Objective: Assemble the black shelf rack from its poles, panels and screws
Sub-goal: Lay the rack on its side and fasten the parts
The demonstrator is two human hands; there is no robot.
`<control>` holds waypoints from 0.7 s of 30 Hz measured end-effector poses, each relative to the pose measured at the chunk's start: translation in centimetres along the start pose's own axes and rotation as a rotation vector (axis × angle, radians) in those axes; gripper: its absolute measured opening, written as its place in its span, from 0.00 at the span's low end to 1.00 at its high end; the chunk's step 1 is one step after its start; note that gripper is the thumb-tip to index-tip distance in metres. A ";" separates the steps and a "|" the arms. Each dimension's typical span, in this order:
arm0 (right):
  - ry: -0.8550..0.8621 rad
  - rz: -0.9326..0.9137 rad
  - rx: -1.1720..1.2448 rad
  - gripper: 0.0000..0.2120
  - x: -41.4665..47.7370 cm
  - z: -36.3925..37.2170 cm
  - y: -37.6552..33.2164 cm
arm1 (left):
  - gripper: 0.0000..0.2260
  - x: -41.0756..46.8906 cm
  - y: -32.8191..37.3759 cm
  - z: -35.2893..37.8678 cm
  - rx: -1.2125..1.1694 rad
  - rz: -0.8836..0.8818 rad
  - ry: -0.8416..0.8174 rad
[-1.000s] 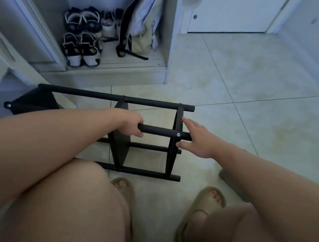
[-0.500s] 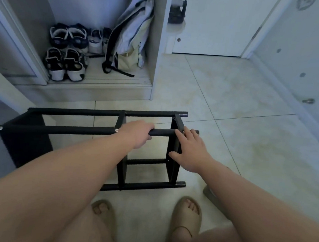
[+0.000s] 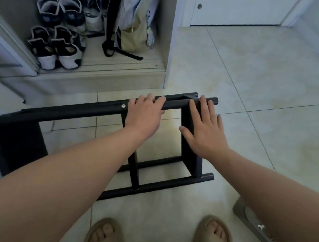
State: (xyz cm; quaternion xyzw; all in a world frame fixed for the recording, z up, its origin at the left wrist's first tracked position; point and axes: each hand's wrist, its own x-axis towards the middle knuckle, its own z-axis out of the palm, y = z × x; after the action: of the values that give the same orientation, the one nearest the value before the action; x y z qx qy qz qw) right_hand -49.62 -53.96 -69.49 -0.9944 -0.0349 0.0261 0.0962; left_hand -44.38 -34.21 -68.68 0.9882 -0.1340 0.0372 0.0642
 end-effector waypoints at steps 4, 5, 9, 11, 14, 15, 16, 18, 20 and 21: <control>0.021 0.038 0.042 0.38 2.6 3.8 0.2 | 0.10 2.1 -0.8 3.5 -0.011 -0.012 0.037; 0.004 0.043 0.053 0.38 3.0 4.8 0.4 | 0.10 2.4 -1.0 4.4 -0.007 -0.018 0.018; -0.106 0.035 0.057 0.38 4.0 8.4 1.4 | 0.09 3.2 -1.9 8.2 -0.008 -0.056 -0.102; -0.159 0.029 0.044 0.39 4.3 9.8 1.7 | 0.09 3.3 -2.3 9.8 -0.014 -0.073 -0.155; -0.209 0.014 0.046 0.38 4.9 10.9 1.8 | 0.10 3.2 -2.9 11.2 -0.018 -0.088 -0.176; -0.217 0.010 0.043 0.38 4.9 11.0 1.8 | 0.10 3.1 -3.1 11.4 -0.026 -0.090 -0.168; -0.226 0.005 0.041 0.39 4.8 10.9 1.9 | 0.10 3.0 -3.3 11.4 -0.034 -0.095 -0.158; -0.258 0.000 0.039 0.39 4.0 10.3 2.3 | 0.13 2.6 -3.3 10.9 -0.035 -0.105 -0.147; -0.296 0.000 0.014 0.39 2.5 8.9 3.3 | 0.19 1.7 -3.0 9.8 -0.014 -0.091 -0.188; -0.311 -0.002 -0.013 0.39 1.5 8.0 3.9 | 0.23 1.1 -2.6 9.0 0.002 -0.064 -0.222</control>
State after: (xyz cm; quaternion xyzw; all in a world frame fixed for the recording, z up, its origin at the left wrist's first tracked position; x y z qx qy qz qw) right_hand -48.32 -56.13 -78.15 -0.9790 -0.0505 0.1793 0.0830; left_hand -42.10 -33.26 -77.82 0.9901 -0.1086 -0.0747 0.0493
